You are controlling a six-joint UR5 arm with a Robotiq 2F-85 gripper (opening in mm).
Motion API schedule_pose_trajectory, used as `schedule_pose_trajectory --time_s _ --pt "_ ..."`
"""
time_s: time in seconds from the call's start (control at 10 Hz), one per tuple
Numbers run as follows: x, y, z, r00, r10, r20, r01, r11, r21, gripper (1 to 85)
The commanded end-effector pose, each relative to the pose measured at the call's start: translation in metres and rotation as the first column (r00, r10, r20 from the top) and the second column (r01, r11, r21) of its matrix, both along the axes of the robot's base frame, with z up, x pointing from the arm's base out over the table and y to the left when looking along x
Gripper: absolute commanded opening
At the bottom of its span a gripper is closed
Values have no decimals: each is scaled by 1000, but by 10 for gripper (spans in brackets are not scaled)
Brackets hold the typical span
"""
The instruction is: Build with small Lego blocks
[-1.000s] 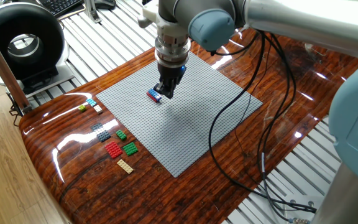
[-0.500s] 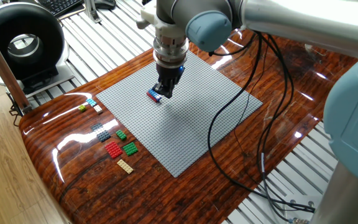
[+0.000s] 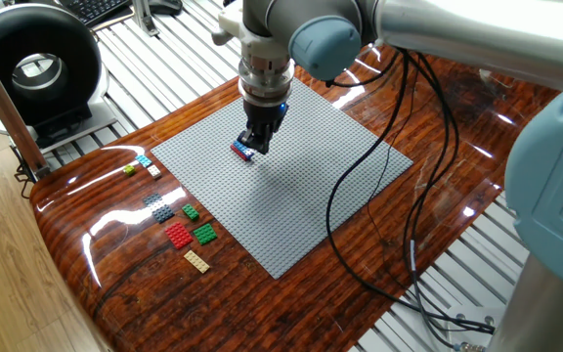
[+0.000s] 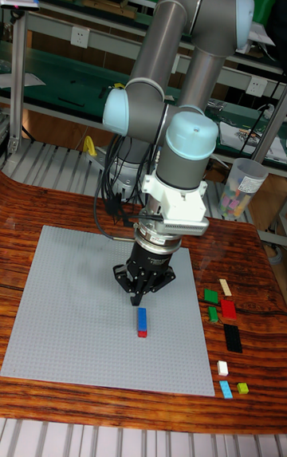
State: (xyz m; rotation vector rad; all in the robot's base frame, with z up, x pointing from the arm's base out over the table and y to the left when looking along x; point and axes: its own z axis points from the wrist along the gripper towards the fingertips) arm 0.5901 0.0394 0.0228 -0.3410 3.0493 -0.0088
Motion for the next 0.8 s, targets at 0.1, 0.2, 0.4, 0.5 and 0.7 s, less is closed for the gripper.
schedule_pose_trajectory --time_s 0.1,0.2,0.4,0.5,0.7 --pt "2 3 0 1000 -1 3 1 1000 15 13" --pt "2 2 -1 1000 1 3 -1 1000 13 13" --pt "2 1 -1 1000 6 4 -6 1000 12 13" --pt "2 1 -2 1000 7 4 -7 1000 11 13" --pt "2 0 -3 1000 13 6 -13 1000 8 13"
